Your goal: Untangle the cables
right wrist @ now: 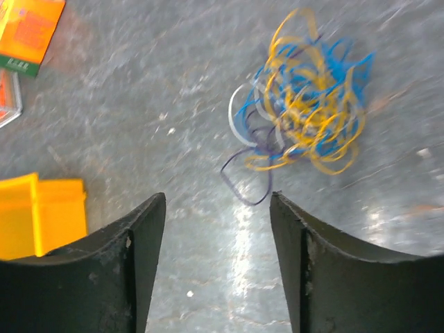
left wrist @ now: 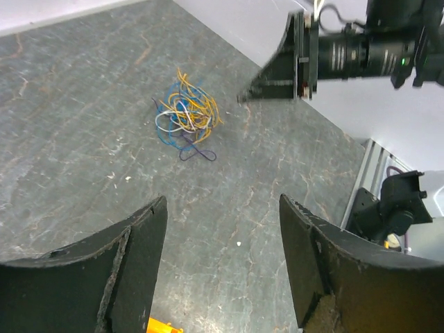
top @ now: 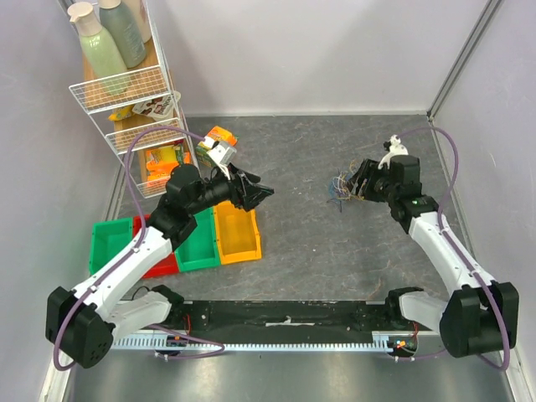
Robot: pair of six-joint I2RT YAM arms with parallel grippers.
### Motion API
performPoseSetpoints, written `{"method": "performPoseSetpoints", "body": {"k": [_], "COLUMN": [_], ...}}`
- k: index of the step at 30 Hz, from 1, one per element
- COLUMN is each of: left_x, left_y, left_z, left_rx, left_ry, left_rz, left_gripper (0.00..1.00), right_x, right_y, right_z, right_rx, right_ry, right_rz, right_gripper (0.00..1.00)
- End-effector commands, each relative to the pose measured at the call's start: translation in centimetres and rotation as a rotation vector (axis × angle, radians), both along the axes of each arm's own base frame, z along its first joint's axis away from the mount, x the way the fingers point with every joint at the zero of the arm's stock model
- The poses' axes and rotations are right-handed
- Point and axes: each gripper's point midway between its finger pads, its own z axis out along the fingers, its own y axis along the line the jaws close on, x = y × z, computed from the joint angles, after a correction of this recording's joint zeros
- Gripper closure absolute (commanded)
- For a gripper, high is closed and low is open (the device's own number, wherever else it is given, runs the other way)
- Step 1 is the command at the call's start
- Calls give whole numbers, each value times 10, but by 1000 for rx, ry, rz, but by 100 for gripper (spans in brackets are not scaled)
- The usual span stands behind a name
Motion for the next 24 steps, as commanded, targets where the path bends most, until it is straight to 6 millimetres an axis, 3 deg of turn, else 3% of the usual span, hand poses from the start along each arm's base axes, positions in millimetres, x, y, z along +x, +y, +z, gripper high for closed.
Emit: {"method": "performPoseSetpoints", "body": {"k": [1,5,10,13,15,17,19,21,24], "left_x": [-5,-4,-4,-4,-6,-7,-10,-10,-9], "left_y": [-13,-17,-20,-24,-29,-33,-38,-41,-45], "left_z": [19,11,5,-2,-8,-13,-18,-23,-33], "left_rx": [-44,-24,-13,-8,1,15,30,43,69], "left_ry": [5,25,40,70,92,113,128,142,173], "left_rz": [-79,-99,-111,-127,-146,-161,-177,-177,-172], "left_gripper": [29,34,35,35,37,40,42,43,42], "right_x": [22,55,94,99,96,85,67,43,0], "right_y": [-33,-61,-60,-52,-44,-31,-9,17,45], "right_z": [15,-9,-47,-73,-81,-87,-87,-79,-66], "right_rx": [-142,-217,-280,-279,-281,-270,-249,-234,-226], "right_ry": [-4,81,193,265,273,285,281,250,205], "right_rz": [-108,-210,-139,-68,-52,-11,49,123,204], "right_gripper": [28,22,20,29,41,68,85,95,100]}}
